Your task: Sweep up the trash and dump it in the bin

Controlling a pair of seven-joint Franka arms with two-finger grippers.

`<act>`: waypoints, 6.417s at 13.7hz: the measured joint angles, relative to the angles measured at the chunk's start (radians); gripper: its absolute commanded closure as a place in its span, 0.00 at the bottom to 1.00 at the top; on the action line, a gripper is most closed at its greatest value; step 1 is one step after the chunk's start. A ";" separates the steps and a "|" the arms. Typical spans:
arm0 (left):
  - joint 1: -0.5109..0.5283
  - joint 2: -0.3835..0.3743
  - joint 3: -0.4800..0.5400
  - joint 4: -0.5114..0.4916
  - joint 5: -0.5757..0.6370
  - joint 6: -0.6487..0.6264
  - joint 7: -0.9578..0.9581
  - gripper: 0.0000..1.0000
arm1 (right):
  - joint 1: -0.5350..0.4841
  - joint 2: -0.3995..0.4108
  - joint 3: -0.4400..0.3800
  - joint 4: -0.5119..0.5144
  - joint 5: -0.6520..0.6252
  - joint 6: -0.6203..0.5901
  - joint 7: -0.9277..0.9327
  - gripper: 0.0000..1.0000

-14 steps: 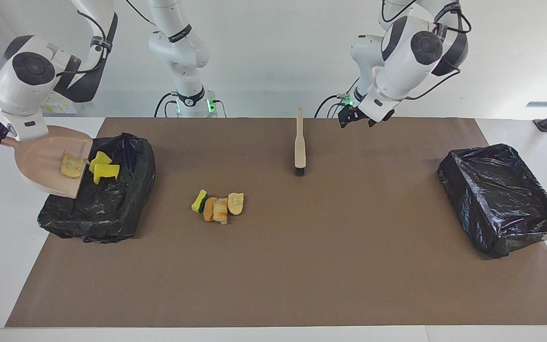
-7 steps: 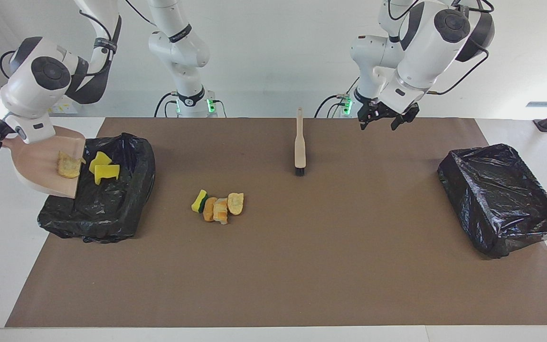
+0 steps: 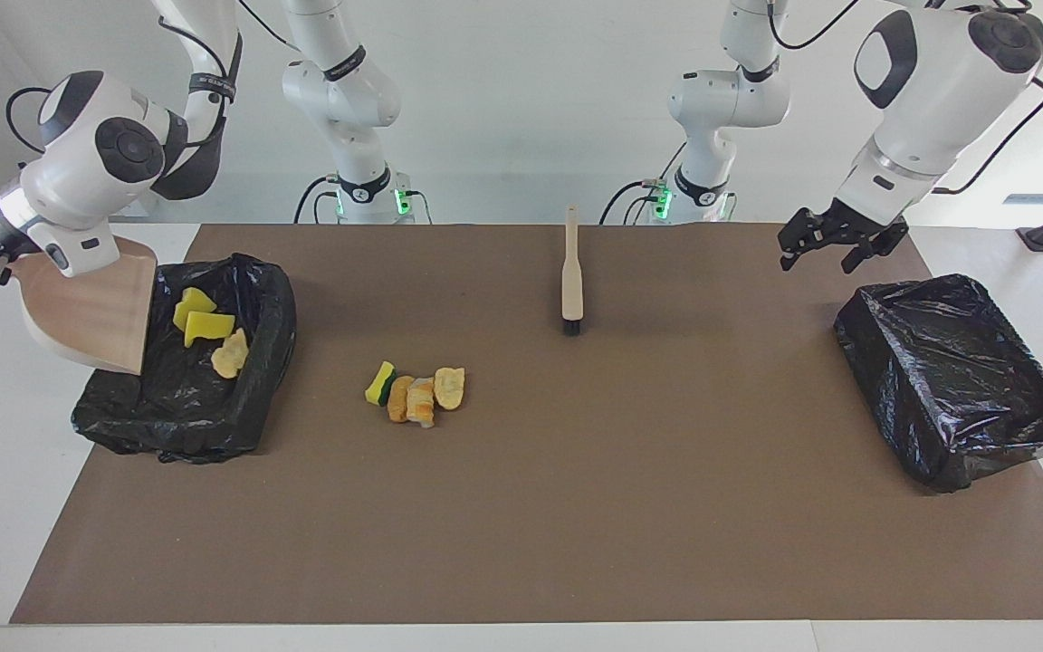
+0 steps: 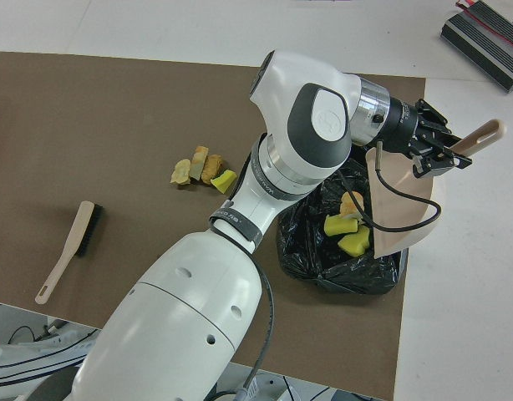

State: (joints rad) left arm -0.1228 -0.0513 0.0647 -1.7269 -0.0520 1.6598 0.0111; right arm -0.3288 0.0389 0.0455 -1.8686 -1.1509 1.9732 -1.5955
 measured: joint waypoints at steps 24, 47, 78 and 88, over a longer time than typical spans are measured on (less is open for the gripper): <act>0.047 0.012 -0.034 0.122 0.040 -0.134 0.030 0.00 | 0.642 0.234 0.027 0.335 1.201 -0.316 2.031 1.00; 0.049 -0.012 -0.017 0.067 0.040 -0.029 0.107 0.00 | 0.890 0.516 0.078 0.512 1.253 -0.061 2.315 0.00; -0.313 0.341 -0.058 0.035 0.030 0.438 -0.192 0.00 | 1.066 -0.016 0.085 -0.268 1.409 -0.008 2.416 1.00; -0.432 0.367 -0.062 -0.094 0.029 0.558 -0.336 0.00 | 0.540 -0.253 0.073 -0.295 1.075 -0.364 1.936 1.00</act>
State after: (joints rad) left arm -0.5552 0.3153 0.0026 -1.8204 -0.0233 2.2175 -0.3253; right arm 0.2114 -0.2140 0.1187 -2.1632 -0.0755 1.6087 0.3409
